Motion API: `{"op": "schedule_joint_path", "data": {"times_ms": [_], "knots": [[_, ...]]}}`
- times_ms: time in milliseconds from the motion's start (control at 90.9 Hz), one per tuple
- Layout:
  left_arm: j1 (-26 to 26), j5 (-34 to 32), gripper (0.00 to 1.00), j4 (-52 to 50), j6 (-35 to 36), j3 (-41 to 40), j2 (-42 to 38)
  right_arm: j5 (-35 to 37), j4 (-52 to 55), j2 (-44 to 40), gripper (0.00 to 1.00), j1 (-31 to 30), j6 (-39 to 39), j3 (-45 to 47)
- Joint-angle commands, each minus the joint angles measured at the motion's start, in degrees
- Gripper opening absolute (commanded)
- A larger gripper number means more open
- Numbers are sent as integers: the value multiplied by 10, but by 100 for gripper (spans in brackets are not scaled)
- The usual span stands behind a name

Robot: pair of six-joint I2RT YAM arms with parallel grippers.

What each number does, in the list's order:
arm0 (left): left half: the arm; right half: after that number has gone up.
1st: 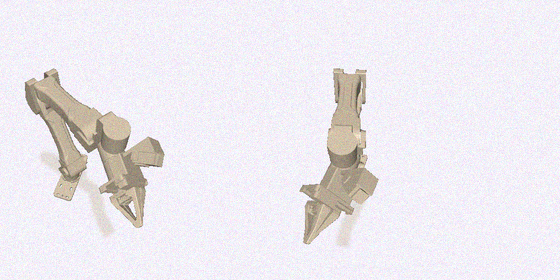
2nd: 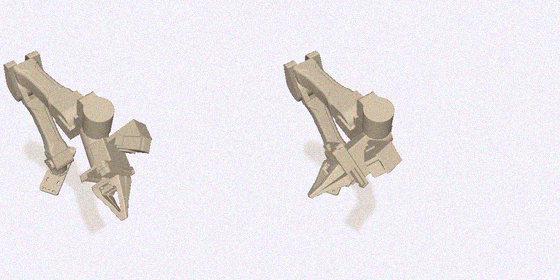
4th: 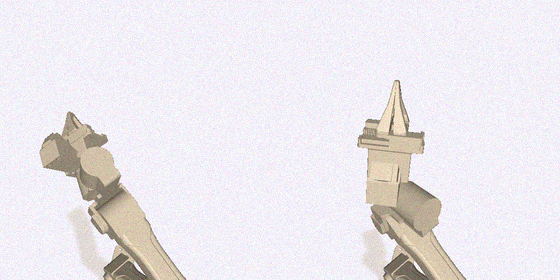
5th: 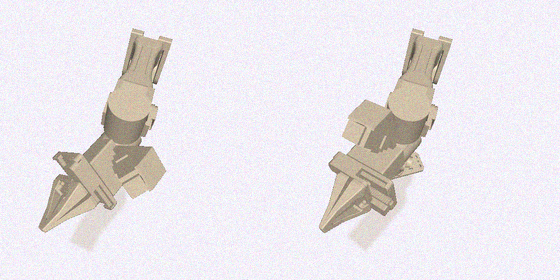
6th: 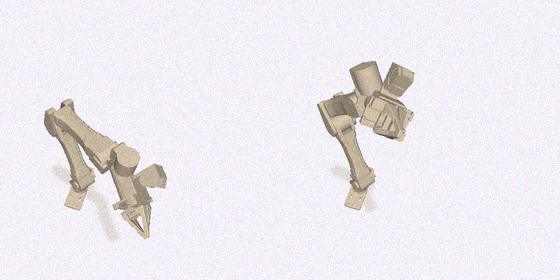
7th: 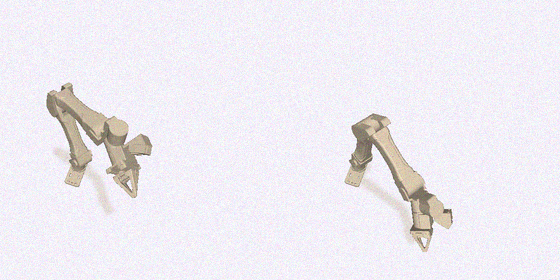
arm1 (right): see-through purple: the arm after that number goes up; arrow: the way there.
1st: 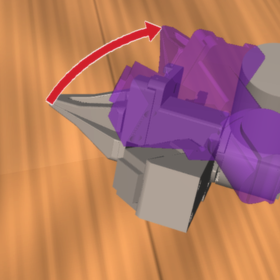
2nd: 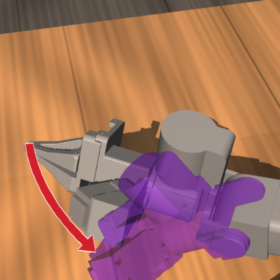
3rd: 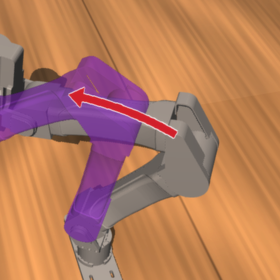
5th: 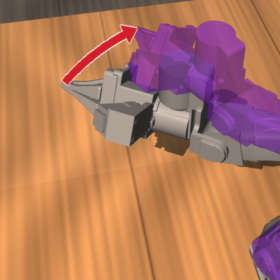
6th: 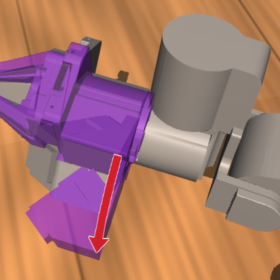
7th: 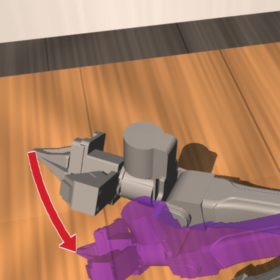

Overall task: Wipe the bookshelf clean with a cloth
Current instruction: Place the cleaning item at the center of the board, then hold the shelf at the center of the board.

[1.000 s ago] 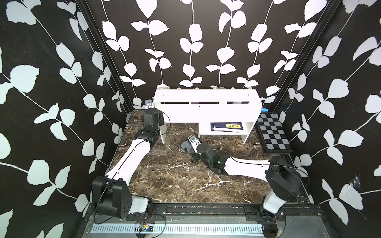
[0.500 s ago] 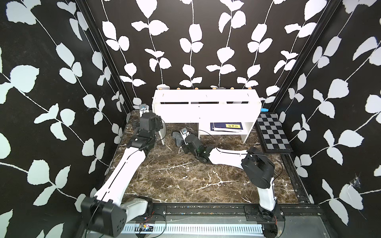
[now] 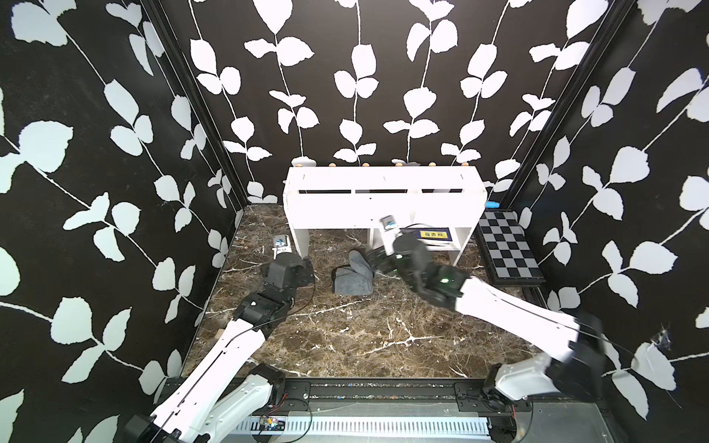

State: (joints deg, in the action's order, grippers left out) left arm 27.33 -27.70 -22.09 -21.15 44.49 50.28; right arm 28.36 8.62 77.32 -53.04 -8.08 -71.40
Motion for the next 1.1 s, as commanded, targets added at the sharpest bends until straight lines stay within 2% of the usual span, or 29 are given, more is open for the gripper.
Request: {"op": "schedule_joint_path", "data": {"times_ms": [0, 77, 143, 198, 242, 330, 429, 539, 737, 814, 913, 979, 1001, 1089], "knots": [[6, 17, 84, 32, -44, -33, 6, 27, 102, -46, 100, 30, 13, 1], [20, 39, 79, 67, -65, -61, 13, 68, 136, -72, 100, 54, 21, -10], [57, 34, 76, 100, -73, -85, 25, 79, 158, -88, 100, 102, 14, -24], [87, 33, 74, 121, -81, -99, 40, 49, 179, -99, 100, 162, -15, -49], [110, 28, 73, 135, -88, -107, 53, -1, 193, -102, 100, 213, -36, -70], [142, 15, 70, 146, -104, -116, 68, -56, 212, -86, 100, 272, -48, -111], [145, 13, 70, 153, -116, -124, 70, -63, 226, -44, 98, 299, -48, -144], [145, 21, 70, 165, -118, -135, 68, -87, 205, -16, 91, 340, -70, -141], [145, 85, 72, 227, -114, -148, 100, -107, 134, 26, 66, 391, -88, -120], [145, 96, 79, 237, -125, -140, 123, -99, 117, 41, 65, 398, -90, -114], [145, 116, 82, 283, -142, -143, 151, -89, 93, 51, 63, 406, -81, -103], [146, 121, 83, 309, -155, -147, 170, -91, 88, 60, 55, 411, -77, -103], [146, 120, 83, 314, -163, -148, 175, -93, 90, 62, 49, 414, -78, -104], [152, 115, 86, 339, -188, -159, 195, -119, 85, 63, 13, 425, -80, -93]]}}
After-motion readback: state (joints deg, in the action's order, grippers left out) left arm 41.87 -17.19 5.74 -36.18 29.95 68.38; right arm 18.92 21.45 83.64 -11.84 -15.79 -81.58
